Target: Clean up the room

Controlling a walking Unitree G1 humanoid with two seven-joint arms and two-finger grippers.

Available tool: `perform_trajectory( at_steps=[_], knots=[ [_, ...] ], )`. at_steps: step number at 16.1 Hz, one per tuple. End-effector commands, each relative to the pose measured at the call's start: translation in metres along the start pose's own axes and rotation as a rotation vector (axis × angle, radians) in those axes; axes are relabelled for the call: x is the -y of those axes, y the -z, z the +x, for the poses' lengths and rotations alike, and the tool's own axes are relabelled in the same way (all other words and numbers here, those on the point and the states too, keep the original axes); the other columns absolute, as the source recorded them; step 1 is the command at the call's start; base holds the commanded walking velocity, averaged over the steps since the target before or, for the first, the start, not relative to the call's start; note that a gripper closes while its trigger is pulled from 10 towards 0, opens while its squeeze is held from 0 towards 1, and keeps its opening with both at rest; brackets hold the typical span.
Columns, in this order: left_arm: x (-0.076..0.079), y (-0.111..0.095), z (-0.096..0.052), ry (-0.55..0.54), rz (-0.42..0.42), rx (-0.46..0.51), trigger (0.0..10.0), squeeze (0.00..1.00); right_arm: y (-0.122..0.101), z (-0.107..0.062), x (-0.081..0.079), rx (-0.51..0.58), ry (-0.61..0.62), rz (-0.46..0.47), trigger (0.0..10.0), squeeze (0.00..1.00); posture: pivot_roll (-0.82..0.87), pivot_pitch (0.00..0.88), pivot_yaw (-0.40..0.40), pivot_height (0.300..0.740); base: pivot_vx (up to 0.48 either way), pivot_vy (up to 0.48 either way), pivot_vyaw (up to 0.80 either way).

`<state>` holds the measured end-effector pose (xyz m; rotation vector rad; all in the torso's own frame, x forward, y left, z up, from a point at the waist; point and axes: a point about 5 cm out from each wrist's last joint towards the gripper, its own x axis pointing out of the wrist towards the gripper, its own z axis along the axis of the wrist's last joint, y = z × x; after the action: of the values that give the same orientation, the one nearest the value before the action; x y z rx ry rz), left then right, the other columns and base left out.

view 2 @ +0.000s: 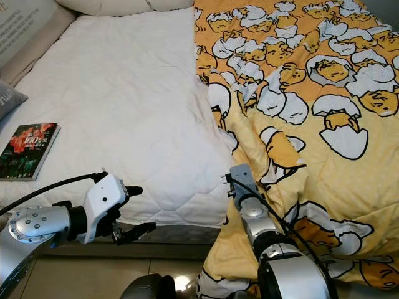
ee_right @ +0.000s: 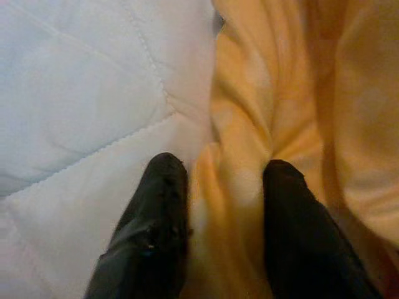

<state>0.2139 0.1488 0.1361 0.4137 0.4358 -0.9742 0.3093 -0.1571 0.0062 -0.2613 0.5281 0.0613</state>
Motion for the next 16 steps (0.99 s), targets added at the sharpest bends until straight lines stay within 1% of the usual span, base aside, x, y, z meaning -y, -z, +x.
perform_trajectory(
  at_steps=[1,3,5,6,7,8,9,10,11,14,15,16],
  knots=[
    [0.001,0.002,0.001,0.007,0.000,-0.011,10.0,0.04,0.008,-0.002,-0.005,-0.037,-0.034,0.038,0.0,0.00,0.21,0.103,0.097,0.740,0.000,0.000,0.00],
    [0.001,0.002,0.001,0.006,0.000,-0.011,10.0,0.04,0.008,-0.001,-0.005,-0.037,-0.031,0.044,0.0,0.00,0.21,0.104,0.098,0.740,0.000,0.000,0.00],
    [0.000,0.002,0.002,0.005,0.001,-0.011,10.0,0.03,0.006,-0.001,-0.003,-0.028,-0.041,0.101,0.0,0.00,0.21,0.102,0.098,0.740,0.000,0.000,0.00],
    [0.000,0.002,0.002,0.005,0.001,-0.011,10.0,0.03,0.005,-0.001,-0.003,-0.027,-0.045,0.101,0.0,0.00,0.21,0.101,0.098,0.740,0.000,0.000,0.00],
    [0.000,0.002,0.001,0.003,0.001,-0.011,10.0,0.04,0.003,-0.001,-0.003,-0.008,-0.090,0.150,0.0,0.00,0.21,0.098,0.095,0.740,0.000,0.000,0.00],
    [0.000,0.002,0.001,0.003,0.001,-0.012,10.0,0.03,0.002,-0.001,-0.003,0.001,-0.110,0.179,0.0,0.00,0.21,0.098,0.094,0.740,0.000,0.000,0.00],
    [0.000,0.002,0.000,-0.002,-0.001,-0.014,10.0,0.03,-0.002,-0.002,-0.012,0.032,-0.274,0.226,0.0,0.00,0.22,0.098,0.091,0.740,0.000,0.000,0.00],
    [0.000,0.003,-0.001,-0.003,-0.001,-0.014,10.0,0.04,-0.003,-0.003,-0.016,0.039,-0.349,0.228,0.0,0.00,0.21,0.097,0.090,0.740,0.000,0.000,0.00],
    [0.000,0.003,-0.001,-0.004,-0.002,-0.015,10.0,0.03,-0.002,-0.006,-0.022,0.035,-0.454,0.232,0.0,0.00,0.21,0.097,0.091,0.740,0.000,0.000,0.00],
    [0.000,0.003,-0.001,-0.003,-0.002,-0.015,10.0,0.03,0.004,-0.015,-0.038,0.012,-0.717,0.232,0.0,0.00,0.21,0.098,0.094,0.740,0.000,0.000,0.00],
    [0.000,0.003,-0.001,-0.002,-0.002,-0.014,10.0,0.04,0.004,-0.018,-0.042,0.013,-0.776,0.233,0.0,0.00,0.21,0.098,0.095,0.740,0.000,0.000,0.00],
    [0.001,0.003,0.000,0.000,-0.001,-0.014,10.0,0.03,0.006,-0.025,-0.053,0.016,-0.902,0.237,0.0,0.00,0.21,0.098,0.095,0.740,0.000,0.000,0.00]
  ],
)
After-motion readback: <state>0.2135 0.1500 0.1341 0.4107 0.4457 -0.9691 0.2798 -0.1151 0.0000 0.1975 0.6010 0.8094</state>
